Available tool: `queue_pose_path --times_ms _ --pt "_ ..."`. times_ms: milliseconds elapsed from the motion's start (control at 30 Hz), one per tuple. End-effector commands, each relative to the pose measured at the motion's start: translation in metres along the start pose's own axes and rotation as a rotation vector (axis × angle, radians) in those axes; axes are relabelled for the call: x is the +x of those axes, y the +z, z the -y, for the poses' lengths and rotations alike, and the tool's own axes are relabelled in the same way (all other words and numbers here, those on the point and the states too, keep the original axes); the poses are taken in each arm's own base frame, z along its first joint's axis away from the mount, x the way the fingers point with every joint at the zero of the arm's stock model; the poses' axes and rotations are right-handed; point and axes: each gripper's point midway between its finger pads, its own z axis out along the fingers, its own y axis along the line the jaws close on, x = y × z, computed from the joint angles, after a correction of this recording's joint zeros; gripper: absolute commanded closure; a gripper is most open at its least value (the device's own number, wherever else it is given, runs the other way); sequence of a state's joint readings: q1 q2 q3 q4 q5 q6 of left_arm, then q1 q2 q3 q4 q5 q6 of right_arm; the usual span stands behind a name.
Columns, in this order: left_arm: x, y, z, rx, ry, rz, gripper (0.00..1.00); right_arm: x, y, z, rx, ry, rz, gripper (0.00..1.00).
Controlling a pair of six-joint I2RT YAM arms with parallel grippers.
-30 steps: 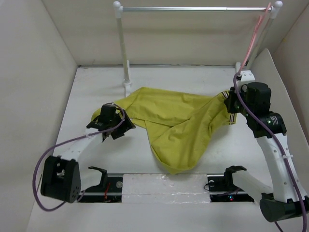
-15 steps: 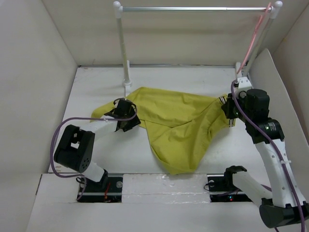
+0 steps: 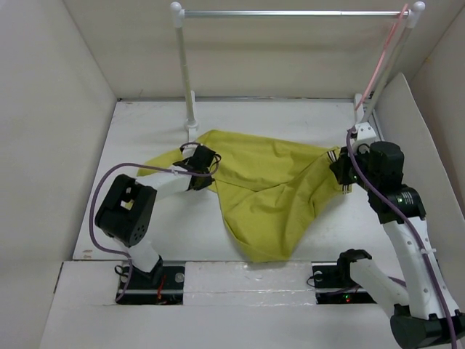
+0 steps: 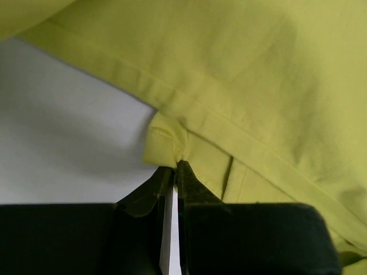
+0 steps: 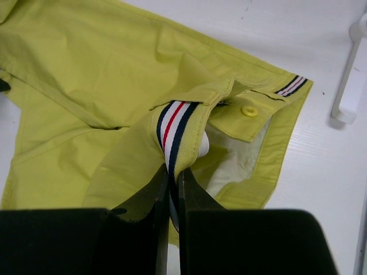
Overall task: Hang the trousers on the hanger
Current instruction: Flatten out the trousers at the center of the board.
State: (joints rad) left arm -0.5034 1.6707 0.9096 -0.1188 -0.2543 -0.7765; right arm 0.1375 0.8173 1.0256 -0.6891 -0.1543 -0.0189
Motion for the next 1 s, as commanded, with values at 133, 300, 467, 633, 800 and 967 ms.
queue_pose_path --times_ms 133,300,467,633,800,967 --pt "-0.067 -0.109 -0.027 -0.028 0.045 0.159 1.00 -0.040 -0.014 0.018 0.112 -0.033 0.098 1.00" --pt "-0.162 -0.243 -0.064 -0.005 -0.099 0.443 1.00 -0.051 -0.036 0.051 0.313 -0.057 0.064 1.00" --pt "-0.200 -0.333 -0.143 -0.240 -0.194 0.637 1.00 -0.026 -0.031 0.066 0.412 -0.071 -0.043 1.00" --pt "-0.162 -0.348 -0.212 -0.521 -0.272 0.691 1.00 0.017 -0.019 0.079 0.484 -0.058 -0.149 1.00" --pt "-0.130 -0.363 -0.236 -0.446 -0.444 0.781 0.66 0.043 -0.026 0.083 0.520 -0.032 -0.217 1.00" --pt "-0.150 -0.378 -0.213 -0.299 -0.432 0.820 0.12 0.052 -0.023 0.079 0.492 -0.047 -0.290 1.00"
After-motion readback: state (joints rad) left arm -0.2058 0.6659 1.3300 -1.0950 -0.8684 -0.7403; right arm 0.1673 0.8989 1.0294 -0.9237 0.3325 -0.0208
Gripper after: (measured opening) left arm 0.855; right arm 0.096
